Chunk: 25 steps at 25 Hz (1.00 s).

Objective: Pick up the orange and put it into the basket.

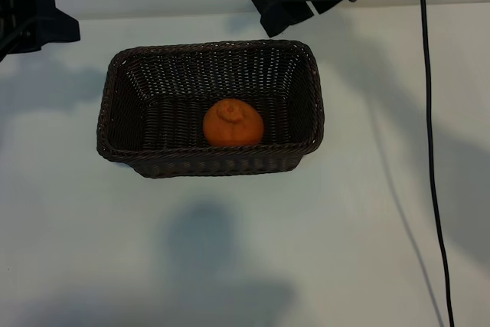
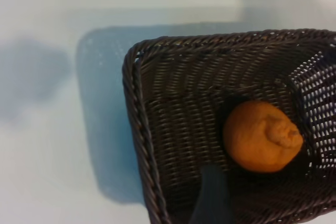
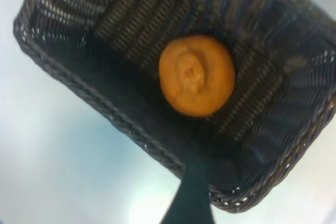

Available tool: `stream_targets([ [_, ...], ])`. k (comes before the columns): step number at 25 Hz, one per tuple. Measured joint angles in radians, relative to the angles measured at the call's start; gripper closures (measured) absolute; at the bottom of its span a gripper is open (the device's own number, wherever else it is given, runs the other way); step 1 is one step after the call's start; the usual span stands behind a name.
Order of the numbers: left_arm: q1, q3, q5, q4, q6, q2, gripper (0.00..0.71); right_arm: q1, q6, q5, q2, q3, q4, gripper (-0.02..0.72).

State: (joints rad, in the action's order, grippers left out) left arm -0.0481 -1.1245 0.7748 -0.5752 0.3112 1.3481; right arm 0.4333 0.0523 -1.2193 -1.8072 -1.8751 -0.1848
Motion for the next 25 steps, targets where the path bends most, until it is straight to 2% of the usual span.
stream_targets([
  [5,0.0,0.0,0.0,-0.031,0.0,0.001,0.123,0.0,-0.004,-0.002,0.0,0.0,0.001,0.083],
  [11,0.0,0.0,0.012,-0.069,0.0,0.028,0.123,0.0,-0.007,-0.003,-0.025,0.0,-0.035,0.1],
  [17,0.01,0.0,0.014,-0.165,0.058,0.072,0.123,0.0,-0.007,-0.002,-0.086,0.0,-0.047,0.102],
  [25,0.011,0.003,0.011,-0.18,0.077,0.089,0.123,0.0,-0.008,-0.001,-0.115,0.0,-0.054,0.104],
])
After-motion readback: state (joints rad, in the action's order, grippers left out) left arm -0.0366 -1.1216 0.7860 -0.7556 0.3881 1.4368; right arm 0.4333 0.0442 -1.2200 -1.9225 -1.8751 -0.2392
